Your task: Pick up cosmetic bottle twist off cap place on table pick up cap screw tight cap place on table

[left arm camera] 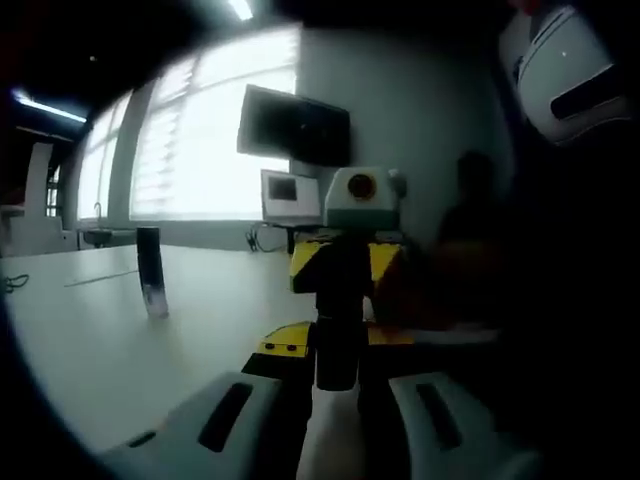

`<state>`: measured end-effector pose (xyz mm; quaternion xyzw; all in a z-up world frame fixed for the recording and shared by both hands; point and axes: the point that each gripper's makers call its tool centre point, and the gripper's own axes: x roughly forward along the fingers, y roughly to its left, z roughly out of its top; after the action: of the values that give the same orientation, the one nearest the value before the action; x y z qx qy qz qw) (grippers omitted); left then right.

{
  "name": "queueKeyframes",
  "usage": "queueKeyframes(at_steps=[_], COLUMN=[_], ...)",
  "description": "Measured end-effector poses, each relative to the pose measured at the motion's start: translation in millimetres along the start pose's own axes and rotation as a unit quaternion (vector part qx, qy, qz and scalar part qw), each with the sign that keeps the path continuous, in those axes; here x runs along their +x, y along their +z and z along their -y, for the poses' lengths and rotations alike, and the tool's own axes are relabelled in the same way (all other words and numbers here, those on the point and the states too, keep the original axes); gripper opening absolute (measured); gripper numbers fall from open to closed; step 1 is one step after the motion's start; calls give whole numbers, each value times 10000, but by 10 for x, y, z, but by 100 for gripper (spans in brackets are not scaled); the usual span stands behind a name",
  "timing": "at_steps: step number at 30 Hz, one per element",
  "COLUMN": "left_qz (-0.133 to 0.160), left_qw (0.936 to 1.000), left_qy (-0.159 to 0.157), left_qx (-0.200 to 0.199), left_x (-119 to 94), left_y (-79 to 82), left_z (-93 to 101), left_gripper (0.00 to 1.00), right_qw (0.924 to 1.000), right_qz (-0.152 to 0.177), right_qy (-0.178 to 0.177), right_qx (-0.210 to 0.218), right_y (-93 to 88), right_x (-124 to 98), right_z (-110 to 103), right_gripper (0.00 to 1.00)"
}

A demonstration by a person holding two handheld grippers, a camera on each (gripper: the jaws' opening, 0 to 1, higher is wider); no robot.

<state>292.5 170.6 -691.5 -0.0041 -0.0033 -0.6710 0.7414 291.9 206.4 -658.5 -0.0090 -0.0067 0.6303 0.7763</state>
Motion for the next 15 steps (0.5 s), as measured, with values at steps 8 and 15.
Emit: queueKeyframes(at_steps=[8, 15], left_qz=[-57, -112], left_qw=[10000, 9999], left_qy=[-13, -17], left_qx=[32, 32], left_x=[3, 8], left_y=[-22, -45], left_z=[12, 15], left_gripper=[6, 5], right_qw=[9974, 9971], right_qz=[54, -7], right_qy=[687, 745], right_qx=[186, 125], right_y=[-28, -54], right_x=[4, -2], right_z=[-23, -56], right_gripper=[11, 11])
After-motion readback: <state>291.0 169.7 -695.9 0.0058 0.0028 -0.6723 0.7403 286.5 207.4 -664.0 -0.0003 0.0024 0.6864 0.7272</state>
